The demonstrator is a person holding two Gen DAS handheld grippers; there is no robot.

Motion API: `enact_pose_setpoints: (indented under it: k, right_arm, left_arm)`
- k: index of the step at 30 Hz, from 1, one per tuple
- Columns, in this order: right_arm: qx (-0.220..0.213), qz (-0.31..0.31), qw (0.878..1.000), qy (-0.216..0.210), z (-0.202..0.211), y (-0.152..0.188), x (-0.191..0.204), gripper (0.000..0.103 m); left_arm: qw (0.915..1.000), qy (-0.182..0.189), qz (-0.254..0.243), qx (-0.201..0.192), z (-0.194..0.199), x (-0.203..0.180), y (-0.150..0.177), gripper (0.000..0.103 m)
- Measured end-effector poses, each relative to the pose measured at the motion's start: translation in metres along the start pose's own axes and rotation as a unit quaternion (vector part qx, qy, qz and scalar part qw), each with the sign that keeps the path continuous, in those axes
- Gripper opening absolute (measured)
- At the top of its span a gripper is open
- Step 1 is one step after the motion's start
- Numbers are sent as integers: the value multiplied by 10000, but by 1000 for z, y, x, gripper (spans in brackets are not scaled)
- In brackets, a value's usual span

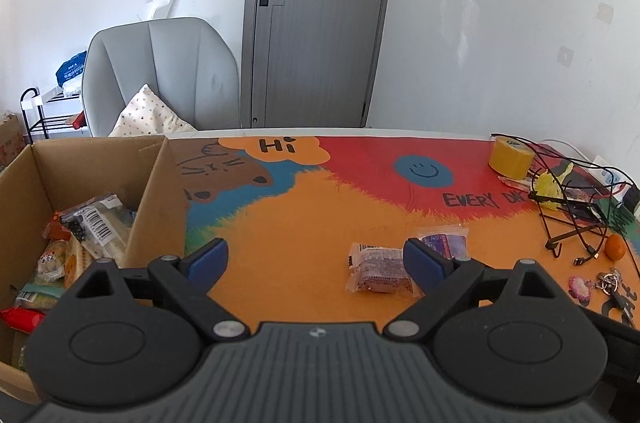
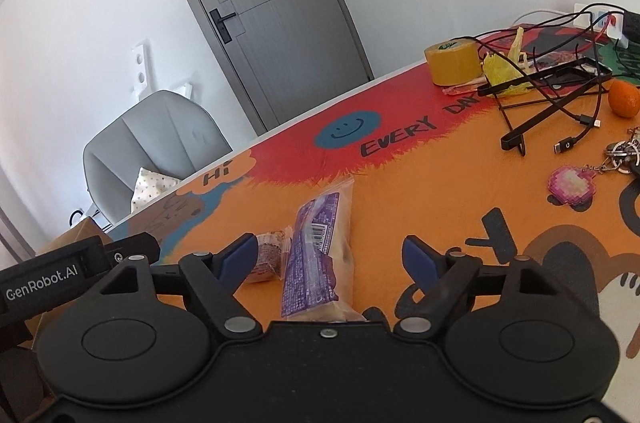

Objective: Organize snacks
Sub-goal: 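Grasp the purple-wrapped bar with right tool while left tool grasps brown wrapped pastry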

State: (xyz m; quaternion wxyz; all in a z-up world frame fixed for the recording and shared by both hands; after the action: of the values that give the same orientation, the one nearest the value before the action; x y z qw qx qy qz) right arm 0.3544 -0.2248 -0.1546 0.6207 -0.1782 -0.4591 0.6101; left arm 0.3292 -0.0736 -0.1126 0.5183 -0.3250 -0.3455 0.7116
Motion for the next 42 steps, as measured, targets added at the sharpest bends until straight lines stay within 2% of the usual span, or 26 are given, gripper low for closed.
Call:
enact_pose_setpoints:
  k: [7,9,11,13,17,36,39,41,42]
  right_arm:
    - [201,54,9998,-44,-20,4,0,66]
    - [297,97,9995,-20,-26,7,0,58]
    - [415,68,9991,-61,-32,12,-2,42]
    - [440,-99,9985,-325,-31,12,0,28]
    - [302,-42,9992,-248,-24,6,-3,19]
    - [-34,-349,9993,144,4,-13,-56,11]
    - [-59,-365,9993,66,5,-14,-54,17]
    - [-52,-324,9995,43,5,-13,-52,33]
    - [-44,-294,9995,45,4,-13,-51,37]
  left_arm:
    - [9999,-124,5,95,-17,-4,2,93]
    - [9998,-150,11,114,-20,-5,1,93]
    - [9998,-160,-16,131,-23,-7,2,93]
    - [9997,-158,-35,163,-27,-9,3,93]
    - [9996,-117,-85,234,-33,-16,5,93]
    - [9986,154,-325,397,-60,-64,20,93]
    - [9979,143,-363,515,-70,-67,28,93]
    - [9974,151,-323,624,-76,-66,33,91]
    - [9972,155,-296,663,-79,-65,35,91]
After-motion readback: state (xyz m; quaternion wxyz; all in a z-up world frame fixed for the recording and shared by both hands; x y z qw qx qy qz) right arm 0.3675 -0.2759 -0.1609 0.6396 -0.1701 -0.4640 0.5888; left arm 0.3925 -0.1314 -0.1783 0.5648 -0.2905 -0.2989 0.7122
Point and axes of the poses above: each gripper's, at about its wrist camera, not at the fingertips, and z roughly against the way its jaws point, x to its left, y to its underside, the point moved 10 cm from there along -z, roughly the way its jaws point, and after that the axes turned 1 degree about z, right-handed, at the moved point
